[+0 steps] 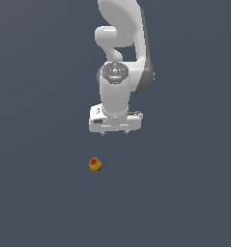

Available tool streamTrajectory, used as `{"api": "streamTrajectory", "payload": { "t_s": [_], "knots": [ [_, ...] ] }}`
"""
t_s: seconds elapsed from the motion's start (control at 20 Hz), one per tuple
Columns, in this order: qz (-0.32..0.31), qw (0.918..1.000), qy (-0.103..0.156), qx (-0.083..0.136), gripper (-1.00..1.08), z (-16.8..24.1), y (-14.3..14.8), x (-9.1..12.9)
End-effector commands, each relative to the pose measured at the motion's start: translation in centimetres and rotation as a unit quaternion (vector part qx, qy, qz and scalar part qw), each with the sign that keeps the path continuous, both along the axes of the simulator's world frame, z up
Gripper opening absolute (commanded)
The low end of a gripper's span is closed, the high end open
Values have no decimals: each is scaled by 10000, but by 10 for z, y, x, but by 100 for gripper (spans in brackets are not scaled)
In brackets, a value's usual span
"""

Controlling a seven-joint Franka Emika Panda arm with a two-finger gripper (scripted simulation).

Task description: Pick up the object and move it to a goal position.

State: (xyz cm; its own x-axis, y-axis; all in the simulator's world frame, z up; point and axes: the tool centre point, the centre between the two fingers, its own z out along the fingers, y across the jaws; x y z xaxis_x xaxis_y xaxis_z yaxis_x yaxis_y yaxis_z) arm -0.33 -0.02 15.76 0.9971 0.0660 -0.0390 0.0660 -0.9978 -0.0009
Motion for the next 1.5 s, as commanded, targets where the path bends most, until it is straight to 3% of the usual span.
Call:
{"api": "streamTrajectory", "payload": {
  "t_s": [0.0,0.4,0.7,1.05,1.45],
  "knots": [
    [116,9999,-3,0,100,-1,-2,3],
    [771,9970,-21,3,100,-11,-13,19],
    [1482,9889,-41,13,100,-21,-25,35],
    [2319,9727,-68,32,100,-35,-41,53],
    [3237,9461,-107,59,100,-51,-62,72]
  ]
}}
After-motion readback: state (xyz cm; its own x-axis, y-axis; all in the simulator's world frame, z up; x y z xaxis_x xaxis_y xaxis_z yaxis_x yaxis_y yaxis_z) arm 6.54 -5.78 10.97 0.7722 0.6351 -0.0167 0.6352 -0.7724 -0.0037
